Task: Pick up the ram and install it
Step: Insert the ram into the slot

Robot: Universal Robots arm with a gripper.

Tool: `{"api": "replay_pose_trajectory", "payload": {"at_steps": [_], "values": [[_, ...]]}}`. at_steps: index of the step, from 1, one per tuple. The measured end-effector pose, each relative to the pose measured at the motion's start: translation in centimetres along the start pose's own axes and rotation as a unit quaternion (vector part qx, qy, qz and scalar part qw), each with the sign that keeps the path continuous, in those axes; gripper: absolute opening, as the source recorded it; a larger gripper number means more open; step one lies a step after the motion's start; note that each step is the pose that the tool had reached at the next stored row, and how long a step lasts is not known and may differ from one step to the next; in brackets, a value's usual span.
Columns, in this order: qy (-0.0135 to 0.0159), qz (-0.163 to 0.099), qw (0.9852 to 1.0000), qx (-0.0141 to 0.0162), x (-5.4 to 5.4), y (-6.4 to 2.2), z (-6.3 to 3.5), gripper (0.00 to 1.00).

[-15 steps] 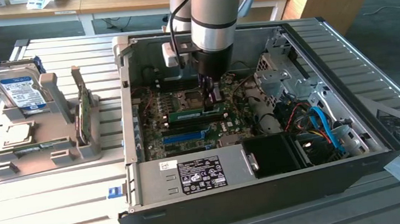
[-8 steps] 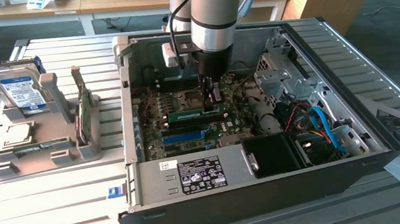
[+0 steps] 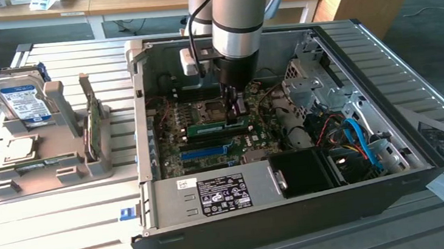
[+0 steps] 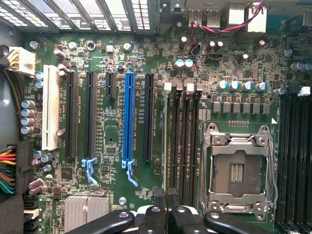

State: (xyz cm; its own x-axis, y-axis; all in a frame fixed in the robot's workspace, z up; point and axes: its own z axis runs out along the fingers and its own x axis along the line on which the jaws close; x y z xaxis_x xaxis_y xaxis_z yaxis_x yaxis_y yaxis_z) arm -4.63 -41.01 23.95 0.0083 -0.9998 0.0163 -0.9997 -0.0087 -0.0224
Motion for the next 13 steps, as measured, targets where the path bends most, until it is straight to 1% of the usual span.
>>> {"api": "replay_pose_trajectory", "payload": {"at_steps": [5, 8, 13], "values": [[-0.0001, 0.0, 1.0, 0.0, 0.01, 0.0, 0.0, 0.11], [-0.0011, 0.0, 1.0, 0.0005, 0.0, 0.0, 0.0, 0.11], [-0.0013, 0.0, 1.0, 0.0005, 0.01, 0.0, 0.0, 0.11]]}}
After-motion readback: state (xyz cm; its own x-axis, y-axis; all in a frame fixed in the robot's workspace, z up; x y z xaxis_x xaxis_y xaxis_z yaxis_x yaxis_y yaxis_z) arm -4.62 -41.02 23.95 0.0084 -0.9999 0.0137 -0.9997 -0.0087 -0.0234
